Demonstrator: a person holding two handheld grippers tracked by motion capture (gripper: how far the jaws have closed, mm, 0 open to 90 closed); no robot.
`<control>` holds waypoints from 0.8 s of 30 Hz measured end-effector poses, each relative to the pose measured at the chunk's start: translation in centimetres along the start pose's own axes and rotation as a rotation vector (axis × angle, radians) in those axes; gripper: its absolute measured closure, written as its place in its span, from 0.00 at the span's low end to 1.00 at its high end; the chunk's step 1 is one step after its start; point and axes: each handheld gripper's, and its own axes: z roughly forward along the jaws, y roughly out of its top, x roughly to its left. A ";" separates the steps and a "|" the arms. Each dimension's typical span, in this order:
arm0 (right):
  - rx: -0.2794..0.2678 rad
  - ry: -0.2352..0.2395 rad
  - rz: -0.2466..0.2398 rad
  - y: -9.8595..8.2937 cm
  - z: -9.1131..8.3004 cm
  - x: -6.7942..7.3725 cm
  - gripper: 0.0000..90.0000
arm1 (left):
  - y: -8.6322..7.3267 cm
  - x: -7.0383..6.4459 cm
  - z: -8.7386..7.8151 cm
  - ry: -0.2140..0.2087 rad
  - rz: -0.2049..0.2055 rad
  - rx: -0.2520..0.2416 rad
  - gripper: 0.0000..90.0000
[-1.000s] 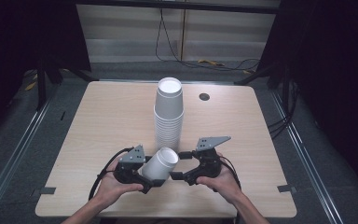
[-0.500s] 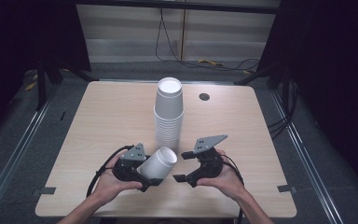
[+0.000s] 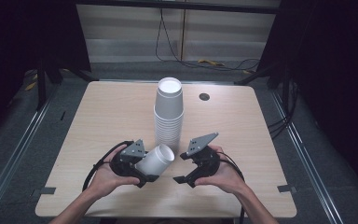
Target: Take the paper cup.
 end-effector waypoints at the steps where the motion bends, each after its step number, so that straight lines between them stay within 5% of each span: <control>1: 0.010 -0.010 -0.010 0.1 0.1 0.0 0.18 | 0.2 0.1 0.0 0.000 0.000 0.009 0.16; 6: 0.034 -0.012 -0.025 0.3 0.2 -0.1 0.18 | 0.8 0.6 -0.5 0.016 0.028 0.041 0.16; 19: 0.096 -0.023 -0.040 0.0 0.0 -0.4 0.20 | 1.2 -0.1 1.4 -0.044 0.121 0.182 0.16; 24: 0.135 -0.049 -0.072 0.1 0.6 -0.2 0.18 | 1.4 -0.7 1.3 -0.018 0.141 0.202 0.16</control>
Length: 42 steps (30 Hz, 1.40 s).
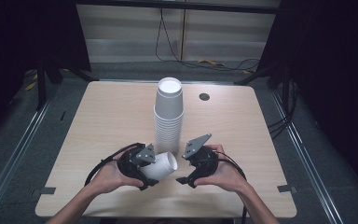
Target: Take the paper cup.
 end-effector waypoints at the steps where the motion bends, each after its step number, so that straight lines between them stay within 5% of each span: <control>1: 0.007 0.003 -0.004 0.0 0.1 0.0 0.18 | 0.0 -0.1 0.0 -0.002 0.005 0.008 0.16; 11: 0.054 0.010 -0.031 0.5 0.8 0.6 0.19 | 0.8 -1.3 1.0 -0.022 0.057 0.044 0.16; 24: 0.073 0.077 -0.047 0.7 1.7 1.3 0.17 | 1.3 -2.7 2.1 -0.031 0.104 0.060 0.16; 42: 0.094 0.124 -0.082 0.8 2.6 1.9 0.23 | 1.5 -3.2 2.9 -0.059 0.112 0.073 0.16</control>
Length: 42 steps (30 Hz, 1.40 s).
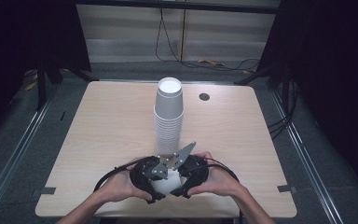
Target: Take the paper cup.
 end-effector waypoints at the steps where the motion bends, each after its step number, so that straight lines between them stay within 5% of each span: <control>1: -0.014 -0.003 -0.007 0.0 0.0 0.0 0.23 | 0.0 0.0 0.0 0.004 0.009 -0.001 0.16; 5: -0.010 0.007 -0.006 0.1 0.1 0.2 0.23 | 0.2 -0.3 -0.2 -0.002 0.003 -0.030 0.16; 6: -0.014 0.011 -0.008 0.1 0.1 0.2 0.23 | 0.3 -0.2 -0.5 -0.002 0.034 -0.005 0.16; 12: -0.018 0.002 -0.015 0.0 -0.1 0.4 0.25 | 0.1 -0.1 -0.5 0.007 0.052 -0.027 0.16; 13: -0.018 -0.002 -0.012 0.0 -0.1 0.4 0.25 | 0.0 -0.4 -0.3 0.002 0.008 -0.063 0.16; 14: -0.020 -0.005 -0.008 -0.1 -0.1 0.5 0.25 | 0.0 -0.1 -0.4 0.004 0.047 -0.039 0.15; 21: -0.017 -0.013 -0.009 -0.1 0.0 0.5 0.26 | -0.3 0.2 -1.0 -0.004 0.039 -0.088 0.16; 31: -0.012 -0.023 -0.012 -0.2 0.1 0.4 0.26 | -0.7 0.3 -2.4 -0.006 0.040 -0.196 0.18; 42: -0.080 -0.043 0.031 -0.9 -1.4 -0.2 0.26 | -1.8 1.4 -4.3 0.014 -0.061 -0.397 0.17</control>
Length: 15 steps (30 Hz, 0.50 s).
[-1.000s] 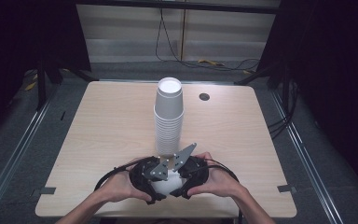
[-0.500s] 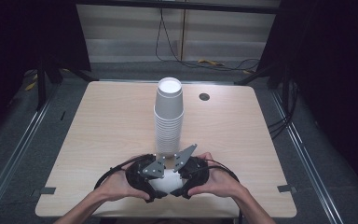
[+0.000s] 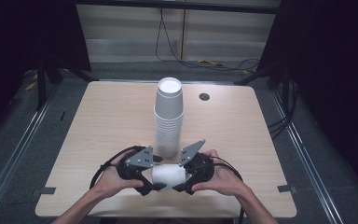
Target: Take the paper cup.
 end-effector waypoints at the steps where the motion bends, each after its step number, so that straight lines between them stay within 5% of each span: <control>1: -0.003 0.000 0.008 0.0 -0.1 0.0 0.26 | -0.2 0.1 -0.1 0.004 -0.018 -0.020 0.18; 7: -0.030 -0.005 0.043 -0.6 -0.5 -0.3 0.25 | -0.7 0.6 -0.9 0.005 -0.060 -0.093 0.18; 12: -0.077 -0.002 0.063 -1.1 -1.2 -0.6 0.25 | -1.1 0.5 -1.5 0.068 -0.057 -0.137 0.18; 15: -0.097 -0.002 0.071 -1.4 -1.5 -0.7 0.25 | -1.2 0.5 -1.7 0.061 -0.061 -0.155 0.17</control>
